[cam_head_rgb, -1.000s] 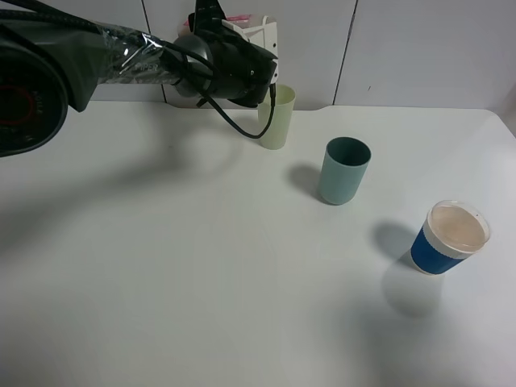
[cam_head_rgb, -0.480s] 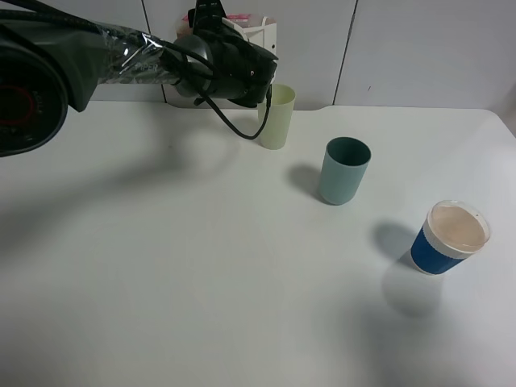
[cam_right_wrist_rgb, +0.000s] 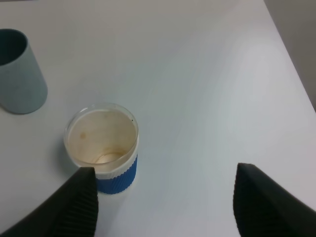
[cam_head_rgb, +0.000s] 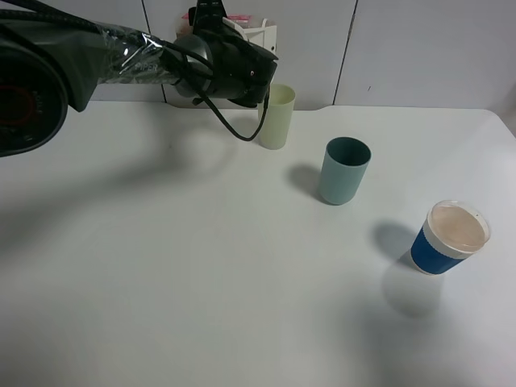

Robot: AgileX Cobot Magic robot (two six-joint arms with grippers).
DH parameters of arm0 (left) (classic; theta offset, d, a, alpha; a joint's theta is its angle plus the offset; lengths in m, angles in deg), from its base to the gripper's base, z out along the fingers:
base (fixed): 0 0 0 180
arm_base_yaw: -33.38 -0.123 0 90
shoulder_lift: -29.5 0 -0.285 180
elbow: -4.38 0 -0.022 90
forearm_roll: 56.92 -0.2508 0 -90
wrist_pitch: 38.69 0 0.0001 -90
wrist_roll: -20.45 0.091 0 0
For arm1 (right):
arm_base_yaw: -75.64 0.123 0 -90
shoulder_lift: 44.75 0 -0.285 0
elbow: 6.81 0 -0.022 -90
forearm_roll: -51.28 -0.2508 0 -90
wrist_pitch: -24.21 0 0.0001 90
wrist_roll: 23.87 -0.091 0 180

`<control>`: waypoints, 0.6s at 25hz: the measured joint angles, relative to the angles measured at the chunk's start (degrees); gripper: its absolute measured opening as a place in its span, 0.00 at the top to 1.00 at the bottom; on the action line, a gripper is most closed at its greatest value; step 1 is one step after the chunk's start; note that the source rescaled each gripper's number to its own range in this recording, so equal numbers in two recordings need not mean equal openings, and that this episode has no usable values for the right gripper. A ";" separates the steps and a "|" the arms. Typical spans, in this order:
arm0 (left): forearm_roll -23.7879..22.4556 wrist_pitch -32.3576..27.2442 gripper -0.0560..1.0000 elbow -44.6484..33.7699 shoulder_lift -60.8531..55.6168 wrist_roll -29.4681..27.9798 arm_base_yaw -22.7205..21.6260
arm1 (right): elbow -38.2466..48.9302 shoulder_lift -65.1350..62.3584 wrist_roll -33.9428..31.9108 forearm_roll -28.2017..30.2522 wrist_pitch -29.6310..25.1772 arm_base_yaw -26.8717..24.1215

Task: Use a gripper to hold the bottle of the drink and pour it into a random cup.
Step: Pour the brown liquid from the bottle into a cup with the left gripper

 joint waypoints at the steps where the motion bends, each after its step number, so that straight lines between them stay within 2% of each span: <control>1: -0.07 0.00 0.95 0.00 0.00 0.20 0.00 | 0.00 0.00 0.00 0.00 0.00 0.00; 15: -1.08 -0.16 0.95 0.00 0.00 0.39 0.00 | 0.00 0.00 0.00 0.00 0.00 0.00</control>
